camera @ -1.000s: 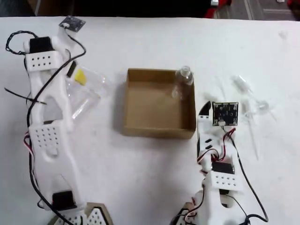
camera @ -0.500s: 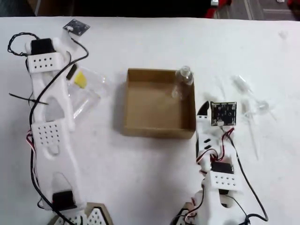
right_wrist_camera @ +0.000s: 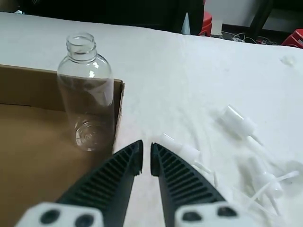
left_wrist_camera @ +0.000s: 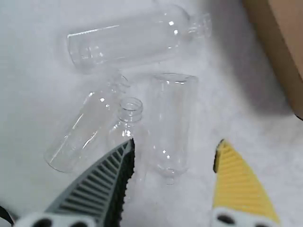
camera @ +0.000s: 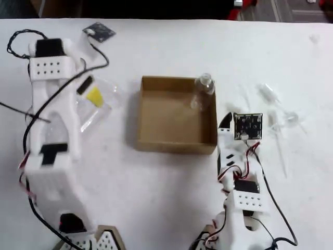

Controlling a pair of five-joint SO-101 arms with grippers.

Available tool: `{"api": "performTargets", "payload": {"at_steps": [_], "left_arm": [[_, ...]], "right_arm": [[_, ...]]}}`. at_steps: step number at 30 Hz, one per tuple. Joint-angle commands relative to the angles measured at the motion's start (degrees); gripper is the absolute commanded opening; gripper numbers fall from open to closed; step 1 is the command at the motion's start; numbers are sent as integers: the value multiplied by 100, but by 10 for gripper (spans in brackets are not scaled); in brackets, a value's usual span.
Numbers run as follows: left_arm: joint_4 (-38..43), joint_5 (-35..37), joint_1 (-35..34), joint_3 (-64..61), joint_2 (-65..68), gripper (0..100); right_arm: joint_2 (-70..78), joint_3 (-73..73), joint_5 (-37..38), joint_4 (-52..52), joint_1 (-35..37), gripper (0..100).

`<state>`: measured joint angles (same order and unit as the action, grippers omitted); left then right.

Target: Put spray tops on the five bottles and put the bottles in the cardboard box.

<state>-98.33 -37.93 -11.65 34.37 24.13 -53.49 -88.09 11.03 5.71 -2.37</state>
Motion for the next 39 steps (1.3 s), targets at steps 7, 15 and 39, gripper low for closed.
{"api": "performTargets", "payload": {"at_steps": [7,15,39], "left_arm": [[3112,-114,-163,-3815,-2484,256],[3059,-114,-321,-2743,-1279,256],[2418,-431,-435,-1495,154,251]], "right_arm": [[22,185,70,101,40,21],[22,185,70,110,40,21],[22,185,79,110,127,21]]}}
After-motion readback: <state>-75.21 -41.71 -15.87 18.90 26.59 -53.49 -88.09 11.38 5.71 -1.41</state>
